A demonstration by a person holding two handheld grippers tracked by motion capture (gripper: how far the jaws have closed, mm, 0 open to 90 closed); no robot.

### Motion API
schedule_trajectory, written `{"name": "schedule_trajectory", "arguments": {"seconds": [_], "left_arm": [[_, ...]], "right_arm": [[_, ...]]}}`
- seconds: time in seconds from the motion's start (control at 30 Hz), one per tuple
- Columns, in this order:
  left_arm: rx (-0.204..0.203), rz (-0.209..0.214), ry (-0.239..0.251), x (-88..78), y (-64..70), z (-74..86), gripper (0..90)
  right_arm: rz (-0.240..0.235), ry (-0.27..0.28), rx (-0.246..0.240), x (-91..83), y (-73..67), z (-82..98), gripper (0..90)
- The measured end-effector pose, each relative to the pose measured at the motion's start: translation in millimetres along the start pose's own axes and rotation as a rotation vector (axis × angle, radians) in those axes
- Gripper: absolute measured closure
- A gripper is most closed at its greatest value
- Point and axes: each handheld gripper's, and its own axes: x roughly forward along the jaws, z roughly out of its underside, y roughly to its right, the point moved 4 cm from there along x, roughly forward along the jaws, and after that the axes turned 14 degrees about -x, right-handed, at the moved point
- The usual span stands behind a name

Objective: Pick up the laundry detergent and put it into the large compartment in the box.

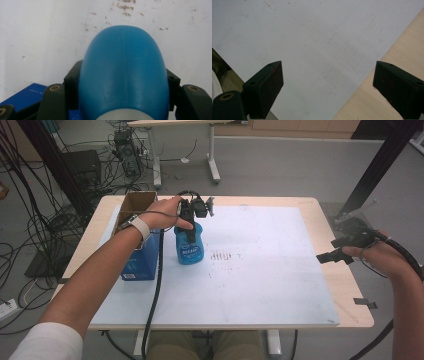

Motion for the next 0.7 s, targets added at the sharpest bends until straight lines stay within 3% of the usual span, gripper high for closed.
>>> {"name": "schedule_trajectory", "arguments": {"seconds": [0.7], "left_arm": [[-0.007,-0.005,-0.009,-0.2,1.1,-1.7,38.1]], "right_arm": [[-0.001,0.003,0.003,-0.3,-0.5,3.3,9.6]]}}
